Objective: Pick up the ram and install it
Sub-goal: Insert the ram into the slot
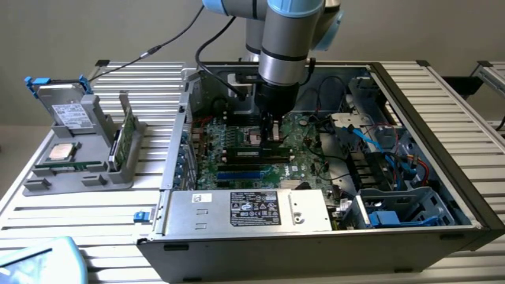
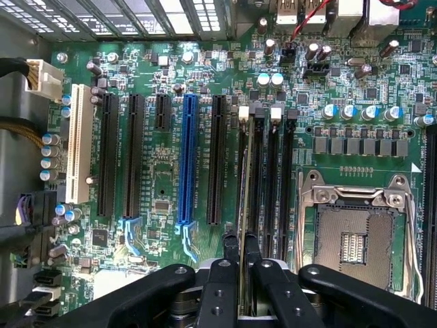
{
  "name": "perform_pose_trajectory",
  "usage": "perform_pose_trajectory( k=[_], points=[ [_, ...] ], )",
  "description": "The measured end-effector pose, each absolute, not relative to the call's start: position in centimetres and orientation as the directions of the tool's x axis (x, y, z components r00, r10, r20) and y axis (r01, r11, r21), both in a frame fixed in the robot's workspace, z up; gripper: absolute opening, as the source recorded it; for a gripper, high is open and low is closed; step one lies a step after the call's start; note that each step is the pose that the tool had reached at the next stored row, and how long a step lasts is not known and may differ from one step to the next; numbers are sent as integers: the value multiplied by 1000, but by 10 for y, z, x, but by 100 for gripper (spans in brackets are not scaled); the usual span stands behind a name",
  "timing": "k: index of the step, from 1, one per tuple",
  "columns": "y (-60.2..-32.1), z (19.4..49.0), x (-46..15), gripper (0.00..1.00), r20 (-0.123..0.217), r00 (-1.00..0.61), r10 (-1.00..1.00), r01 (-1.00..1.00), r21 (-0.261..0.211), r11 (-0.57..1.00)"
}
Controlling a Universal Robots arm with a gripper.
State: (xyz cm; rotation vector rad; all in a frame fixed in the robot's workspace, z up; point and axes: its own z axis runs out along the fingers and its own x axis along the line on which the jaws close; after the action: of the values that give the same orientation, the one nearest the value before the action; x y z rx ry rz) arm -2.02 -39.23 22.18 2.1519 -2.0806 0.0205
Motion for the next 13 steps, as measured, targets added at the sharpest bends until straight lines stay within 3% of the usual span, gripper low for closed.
perform_pose_trajectory(
  k=[13],
  points=[
    [-392,219,-20,14,121,40,-992,-995,97,-29]
  ],
)
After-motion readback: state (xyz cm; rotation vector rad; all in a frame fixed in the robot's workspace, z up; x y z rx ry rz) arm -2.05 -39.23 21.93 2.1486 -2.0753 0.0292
